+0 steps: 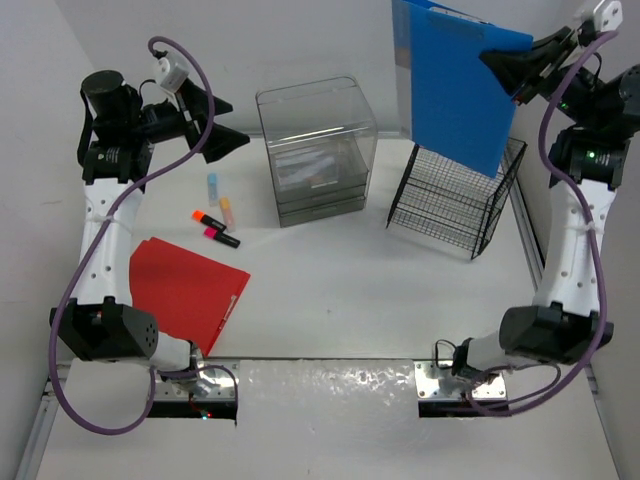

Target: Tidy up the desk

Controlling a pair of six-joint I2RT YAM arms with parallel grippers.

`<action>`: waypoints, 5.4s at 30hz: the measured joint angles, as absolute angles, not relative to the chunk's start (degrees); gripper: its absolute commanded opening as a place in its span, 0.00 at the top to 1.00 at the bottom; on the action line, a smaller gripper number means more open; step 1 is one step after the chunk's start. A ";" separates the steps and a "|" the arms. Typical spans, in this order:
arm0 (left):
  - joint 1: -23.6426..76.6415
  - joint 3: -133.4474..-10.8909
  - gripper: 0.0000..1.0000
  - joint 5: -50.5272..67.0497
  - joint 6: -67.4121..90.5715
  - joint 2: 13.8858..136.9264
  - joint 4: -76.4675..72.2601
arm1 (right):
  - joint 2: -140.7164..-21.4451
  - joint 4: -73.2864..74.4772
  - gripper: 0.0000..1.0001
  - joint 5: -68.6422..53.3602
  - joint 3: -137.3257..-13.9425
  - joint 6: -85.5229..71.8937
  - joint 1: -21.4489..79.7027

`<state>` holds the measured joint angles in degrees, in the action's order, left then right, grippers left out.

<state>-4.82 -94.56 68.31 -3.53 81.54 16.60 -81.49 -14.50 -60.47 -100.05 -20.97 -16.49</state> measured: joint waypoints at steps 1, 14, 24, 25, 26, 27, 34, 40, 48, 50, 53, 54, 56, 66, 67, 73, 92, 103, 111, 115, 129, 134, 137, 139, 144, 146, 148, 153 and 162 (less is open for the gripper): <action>-4.82 -94.43 0.00 68.27 -4.10 81.54 16.97 | -82.96 -16.32 1.00 -60.99 -100.73 -22.44 -17.06; -4.82 -94.02 0.01 66.81 -8.75 84.20 21.87 | -92.23 -9.39 1.00 -60.01 -106.04 -13.19 -20.88; -4.82 -94.04 0.01 66.26 -8.21 88.09 22.61 | -97.60 -8.84 1.00 -60.23 -107.39 -10.26 -20.88; -4.82 -94.06 0.01 66.17 -8.14 88.14 22.61 | -98.41 -8.82 1.00 -60.23 -107.39 -10.11 -20.88; -4.82 -94.06 0.01 66.11 -8.14 88.16 22.63 | -99.22 -8.69 1.00 -60.23 -107.39 -10.02 -20.88; -4.82 -94.08 0.01 66.04 -8.14 88.16 22.61 | -100.12 -8.60 1.00 -60.23 -107.39 -9.82 -20.88; -4.82 -94.17 0.01 66.00 -8.16 88.16 22.65 | -103.90 -8.47 1.00 -60.12 -108.09 -9.15 -20.91; -4.82 -94.17 0.01 66.00 -8.19 88.25 22.79 | -104.03 -11.14 1.00 -60.25 -107.22 -9.37 -21.04; -4.82 -94.19 0.01 66.06 -8.16 88.42 23.00 | -103.88 -18.26 1.00 -60.69 -100.82 -10.44 -21.26; -4.82 -94.19 0.01 66.08 -8.14 88.42 23.03 | -104.05 -20.03 1.00 -60.71 -100.36 -10.81 -21.26; -4.80 -94.19 0.01 66.15 -8.10 88.42 23.00 | -104.38 -22.83 1.00 -60.82 -99.96 -11.81 -21.26; -4.80 -94.19 0.01 66.17 -8.10 88.42 23.03 | -104.64 -24.01 1.00 -60.99 -99.96 -12.21 -21.26; -4.80 -94.21 0.01 66.19 -8.10 88.42 23.03 | -105.38 -27.09 1.00 -61.60 -99.94 -14.37 -21.26; -4.45 -94.54 0.01 66.15 -8.78 89.91 23.83 | -114.50 -59.11 1.00 -63.37 -100.75 -38.00 -21.30; -4.43 -94.54 0.01 66.08 -9.04 89.97 24.21 | -115.35 -61.28 1.00 -63.42 -100.75 -39.48 -21.30; -4.43 -94.54 0.01 65.95 -10.31 90.02 25.80 | -116.05 -66.76 1.00 -63.70 -96.66 -41.74 -21.34; -4.08 -94.61 0.01 66.02 -10.72 90.43 26.37 | -108.36 -54.65 0.78 -48.14 -79.59 -28.64 -23.99; -3.77 -94.61 0.01 66.15 -10.87 90.45 26.37 | -118.83 -71.22 0.95 -52.60 -89.41 -49.67 -24.75; -3.77 -94.61 0.01 66.06 -11.75 90.45 26.41 | -118.98 -76.29 0.94 -52.47 -84.97 -53.01 -25.12; -3.77 -94.59 0.01 66.06 -11.75 90.45 26.44 | -119.11 -76.79 0.94 -52.56 -81.93 -53.84 -25.61; -3.66 -94.61 0.01 65.91 -11.86 90.45 26.68 | -119.35 -74.70 0.44 -55.55 -78.76 -53.36 -26.76; -3.57 -94.61 0.01 65.52 -12.25 90.45 26.92 | -116.49 -68.38 0.44 -55.86 -80.82 -47.09 -26.37; -3.44 -94.61 0.01 65.36 -12.40 90.45 27.00 | -116.31 -64.16 0.44 -56.03 -85.65 -44.80 -25.52; -3.40 -94.61 0.01 65.28 -12.47 90.45 27.09 | -117.19 -63.18 0.46 -56.03 -90.04 -45.30 -24.99; -3.40 -94.59 0.01 64.69 -13.08 90.45 27.40 | -121.34 -62.61 0.57 -56.21 -100.95 -47.81 -24.14; -3.40 -94.61 0.01 64.42 -13.28 90.45 27.64 | -122.63 -62.33 0.70 -56.31 -102.43 -48.34 -23.92; -3.40 -94.61 0.01 64.14 -13.47 90.45 27.97 | -123.66 -61.87 0.78 -56.64 -102.56 -48.62 -23.83; -3.40 -94.61 0.01 63.77 -13.82 90.45 28.80 | -124.55 -63.26 1.00 -56.82 -100.77 -49.84 -23.79; -3.40 -94.61 0.01 63.26 -14.72 90.45 29.87 | -124.57 -71.31 1.00 -57.65 -99.94 -55.44 -23.75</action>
